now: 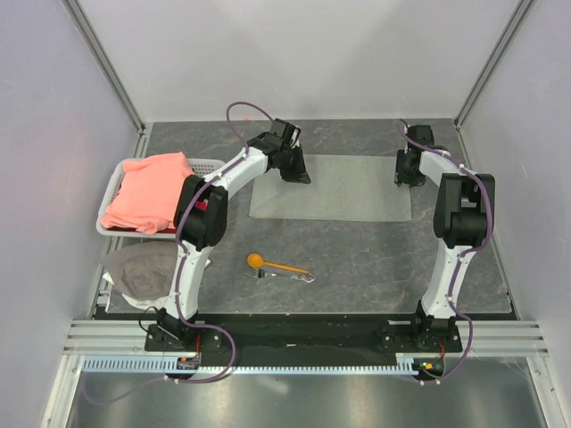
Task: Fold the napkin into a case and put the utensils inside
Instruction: Pick up the rectangle-folded napkin from the center of the board.
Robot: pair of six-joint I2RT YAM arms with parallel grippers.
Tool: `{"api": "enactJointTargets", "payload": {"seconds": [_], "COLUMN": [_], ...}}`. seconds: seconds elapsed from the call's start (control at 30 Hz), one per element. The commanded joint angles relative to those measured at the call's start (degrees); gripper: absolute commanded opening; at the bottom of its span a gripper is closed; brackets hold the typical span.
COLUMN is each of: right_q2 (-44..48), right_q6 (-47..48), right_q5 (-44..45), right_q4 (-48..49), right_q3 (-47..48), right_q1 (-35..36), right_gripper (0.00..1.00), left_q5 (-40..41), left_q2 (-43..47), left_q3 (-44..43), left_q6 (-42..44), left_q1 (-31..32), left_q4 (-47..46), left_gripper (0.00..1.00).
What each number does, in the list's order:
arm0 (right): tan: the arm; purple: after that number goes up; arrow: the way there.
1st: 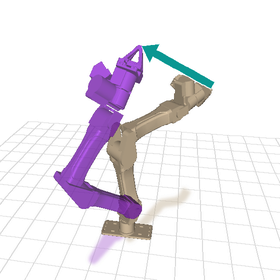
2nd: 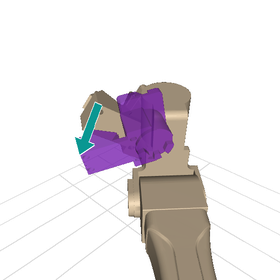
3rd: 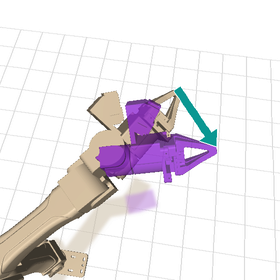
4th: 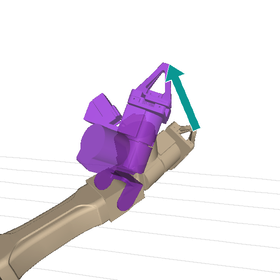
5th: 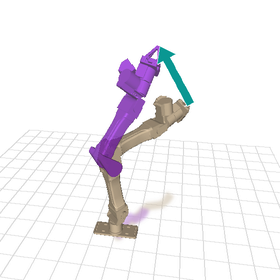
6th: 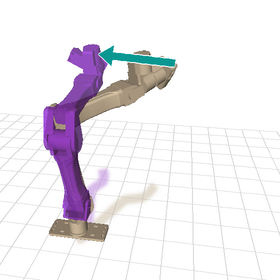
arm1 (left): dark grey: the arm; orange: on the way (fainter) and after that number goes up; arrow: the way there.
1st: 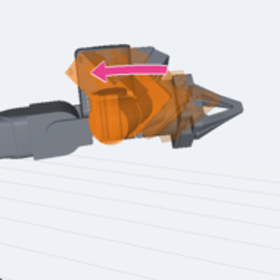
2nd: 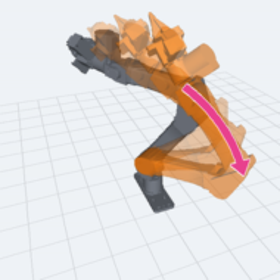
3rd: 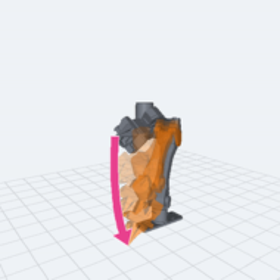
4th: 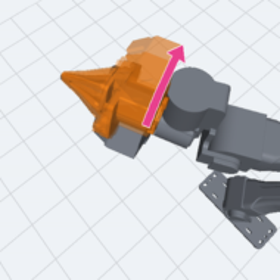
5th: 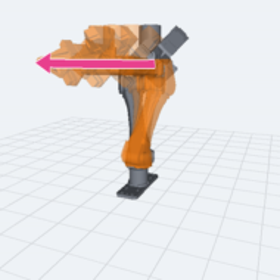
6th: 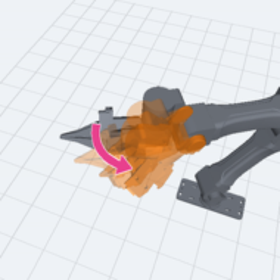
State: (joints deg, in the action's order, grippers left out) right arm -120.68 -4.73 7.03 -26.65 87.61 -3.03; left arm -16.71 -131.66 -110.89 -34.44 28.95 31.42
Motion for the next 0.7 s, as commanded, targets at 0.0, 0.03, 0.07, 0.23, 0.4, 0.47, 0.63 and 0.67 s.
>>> {"api": "enactJointTargets", "payload": {"seconds": [0.0, 0.03, 0.07, 0.23, 0.4, 0.47, 0.63, 0.67], "right_q2": [-0.8, 0.0, 0.4, 1.4, -1.2, -2.1, -3.2, -3.3], "right_q6": [0.0, 0.1, 0.1, -0.2, -0.6, -0.7, 0.1, 0.1], "right_q5": [5.4, 6.8, 7.3, 5.5, -2.5, -3.5, -5.4, -5.8], "right_q4": [-2.2, -1.4, -1.4, -2.3, -2.6, -3.0, -2.8, -2.8], "right_q3": [-3.2, -3.5, -3.2, -2.5, -4.2, -4.2, -4.8, -4.8], "right_q1": [0.9, 1.7, 2.1, 2.1, 0.7, 0.7, 0.1, 0.1], "right_gripper": [0.53, 0.58, 0.59, 0.60, 0.49, 0.47, 0.41, 0.39], "left_q5": [-0.9, -0.9, -0.9, -2.0, -2.6, -3.0, -3.2, -3.1], "left_q2": [1.8, 1.8, 1.8, 1.9, 2.7, 3.0, 3.9, 3.9], "left_q3": [0.3, 0.5, 0.6, 0.9, 1.0, 1.0, 2.0, 2.1], "left_q6": [2.1, 2.1, 2.1, 1.5, 1.4, 1.3, 1.7, 1.7], "left_q1": [-0.4, -0.4, -0.5, -0.7, -1.0, -1.3, -1.9, -2.0], "left_q4": [-0.2, -0.3, -0.3, -0.7, -0.7, -0.7, -0.8, -0.7], "left_gripper": [0.11, 0.11, 0.11, 0.11, 0.12, 0.12, 0.13, 0.13]}}
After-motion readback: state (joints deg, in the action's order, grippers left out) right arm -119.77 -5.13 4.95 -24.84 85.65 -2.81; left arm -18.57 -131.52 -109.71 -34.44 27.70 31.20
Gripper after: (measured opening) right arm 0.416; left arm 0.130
